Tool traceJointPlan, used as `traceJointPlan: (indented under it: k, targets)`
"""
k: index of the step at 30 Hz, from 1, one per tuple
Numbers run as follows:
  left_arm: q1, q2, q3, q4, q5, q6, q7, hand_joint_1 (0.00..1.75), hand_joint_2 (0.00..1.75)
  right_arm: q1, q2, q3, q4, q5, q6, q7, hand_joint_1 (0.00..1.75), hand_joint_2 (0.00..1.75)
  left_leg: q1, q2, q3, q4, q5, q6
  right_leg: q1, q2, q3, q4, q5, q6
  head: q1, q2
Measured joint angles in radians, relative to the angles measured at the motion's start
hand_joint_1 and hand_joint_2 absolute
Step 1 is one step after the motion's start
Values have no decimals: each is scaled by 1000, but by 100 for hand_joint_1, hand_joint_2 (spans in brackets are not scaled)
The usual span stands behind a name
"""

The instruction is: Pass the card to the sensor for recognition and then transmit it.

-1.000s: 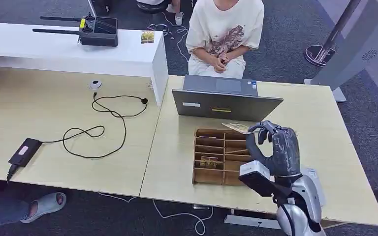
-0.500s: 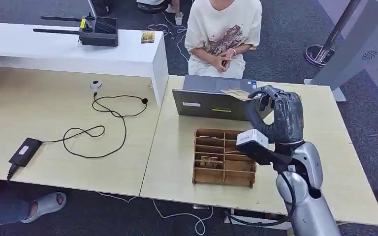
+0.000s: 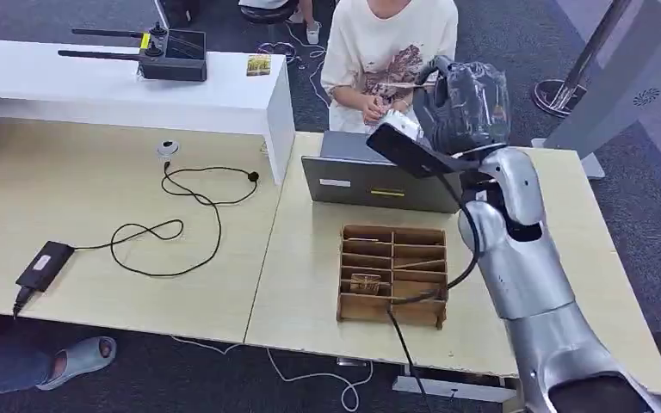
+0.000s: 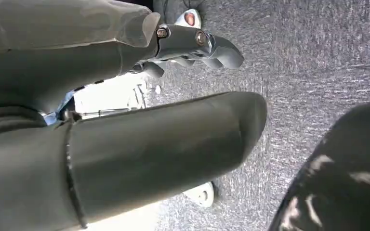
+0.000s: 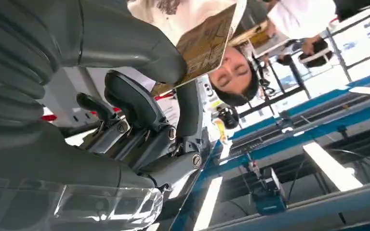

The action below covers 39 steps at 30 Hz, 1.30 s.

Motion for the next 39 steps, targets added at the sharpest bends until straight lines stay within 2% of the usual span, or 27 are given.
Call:
traceJointPlan:
  k: [6, 11, 17, 30, 33, 34, 35, 36, 37, 39]
  targets:
    - [0, -2, 0, 0, 0, -9, -4, 0, 0, -118, 56, 19, 169, 41, 10, 68, 175, 175, 0, 0, 0, 0, 0, 0, 0, 0, 0, 0, 0, 0, 0, 0]
    - [0, -2, 0, 0, 0, -14, -6, 0, 0, -191, 95, 38, 287, 81, 40, 150, 175, 175, 0, 0, 0, 0, 0, 0, 0, 0, 0, 0, 0, 0, 0, 0]
    - [0, -2, 0, 0, 0, -7, -11, 0, 0, -258, 108, 39, 397, 73, 79, 219, 175, 175, 0, 0, 0, 0, 0, 0, 0, 0, 0, 0, 0, 0, 0, 0]
    - [2, -2, 0, 0, 2, 4, -5, 0, 0, -290, 99, -25, 518, 16, 82, 252, 175, 175, 0, 0, 0, 0, 0, 0, 0, 1, -1, 0, 0, 0, 0, 0]
    - [1, -3, 0, 0, 3, 6, -2, 0, 0, -290, 97, -34, 528, 16, 82, 255, 168, 175, 0, 0, 0, 0, 0, 0, 0, 1, -1, 0, 0, 0, 0, 0]
    - [1, -3, 0, 0, 3, 6, -2, 0, 0, -290, 97, -36, 532, 16, 82, 258, 140, 175, 0, 0, 0, 0, 0, 0, 0, 1, -1, 0, 0, 0, 0, 0]
    - [1, -3, 0, 0, 3, 7, -2, 0, 0, -290, 97, -37, 535, 16, 81, 257, 101, 175, 0, 0, 0, 0, 0, 0, 0, 1, -1, 0, 0, 0, 0, 0]
    - [1, -3, 0, 0, 3, 8, -2, 0, 0, -290, 97, -38, 537, 15, 81, 257, 94, 175, 0, 0, 0, 0, 0, 0, 0, 1, -1, 0, 0, 0, 0, 0]
    - [1, -4, 0, 0, 3, 11, -3, 0, 0, -290, 97, -39, 540, 14, 79, 253, 103, 175, 0, 0, 0, 0, 0, 0, 0, 1, -1, 0, 0, 0, 0, 0]
    - [1, -4, 0, 0, 3, 15, -3, 0, 0, -290, 97, -41, 545, 12, 73, 251, 105, 175, 0, 0, 0, 0, 0, 0, 0, 1, -1, 0, 0, 0, 0, 0]
